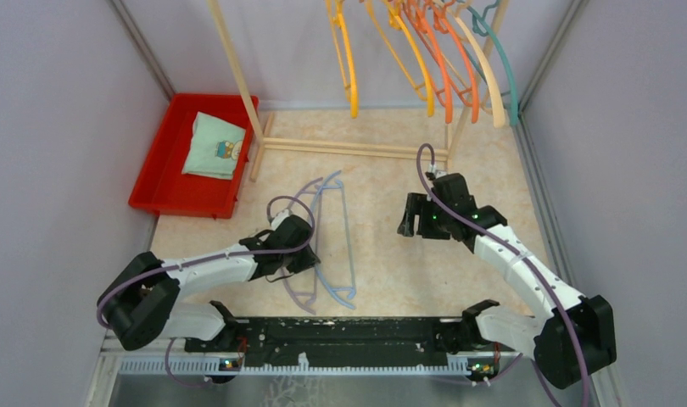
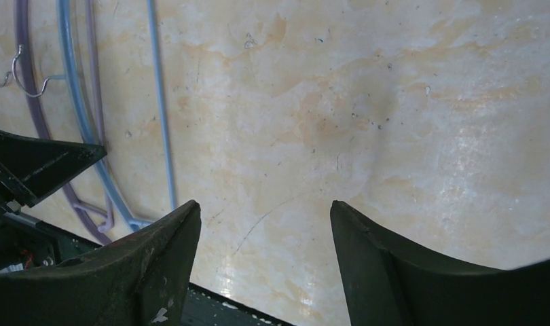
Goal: Organize the hangers
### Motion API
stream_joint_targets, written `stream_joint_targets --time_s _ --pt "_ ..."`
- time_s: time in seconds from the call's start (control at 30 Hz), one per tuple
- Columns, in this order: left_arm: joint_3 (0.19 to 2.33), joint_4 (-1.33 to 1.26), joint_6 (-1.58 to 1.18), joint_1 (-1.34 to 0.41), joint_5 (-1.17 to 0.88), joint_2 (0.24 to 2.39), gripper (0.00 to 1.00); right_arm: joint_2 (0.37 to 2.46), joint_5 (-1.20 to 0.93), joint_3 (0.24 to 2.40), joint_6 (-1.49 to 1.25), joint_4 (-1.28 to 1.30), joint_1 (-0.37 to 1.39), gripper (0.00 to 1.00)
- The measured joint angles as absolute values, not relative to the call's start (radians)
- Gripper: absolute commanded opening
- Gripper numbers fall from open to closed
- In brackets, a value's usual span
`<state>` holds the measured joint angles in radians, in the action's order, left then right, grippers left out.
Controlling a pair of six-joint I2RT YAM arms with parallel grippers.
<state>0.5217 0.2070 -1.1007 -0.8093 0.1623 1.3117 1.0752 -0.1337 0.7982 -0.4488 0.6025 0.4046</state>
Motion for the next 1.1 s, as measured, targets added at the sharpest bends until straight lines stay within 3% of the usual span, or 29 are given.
stream_joint_targets --time_s 0.1,0.23,0.53,0.77,1.1 --pt "0.530 0.195 -1.094 -0.810 0.162 1.338 0.00 1.075 -0.153 0.763 -0.454 0.573 0.403 0.69" --pt "0.556 0.147 -1.076 -0.815 0.152 1.398 0.00 1.076 -0.175 0.731 -0.461 0.550 0.403 0.67" --pt "0.612 0.216 -1.009 -0.847 0.218 1.394 0.00 1.126 -0.273 0.778 -0.420 0.516 0.403 0.53" --pt "0.694 0.494 -0.900 -0.849 0.320 1.333 0.00 1.242 -0.419 0.953 -0.424 0.460 0.435 0.54" --pt "0.776 0.567 -0.830 -0.849 0.395 1.224 0.00 1.512 -0.570 1.135 -0.581 0.277 0.618 0.57"
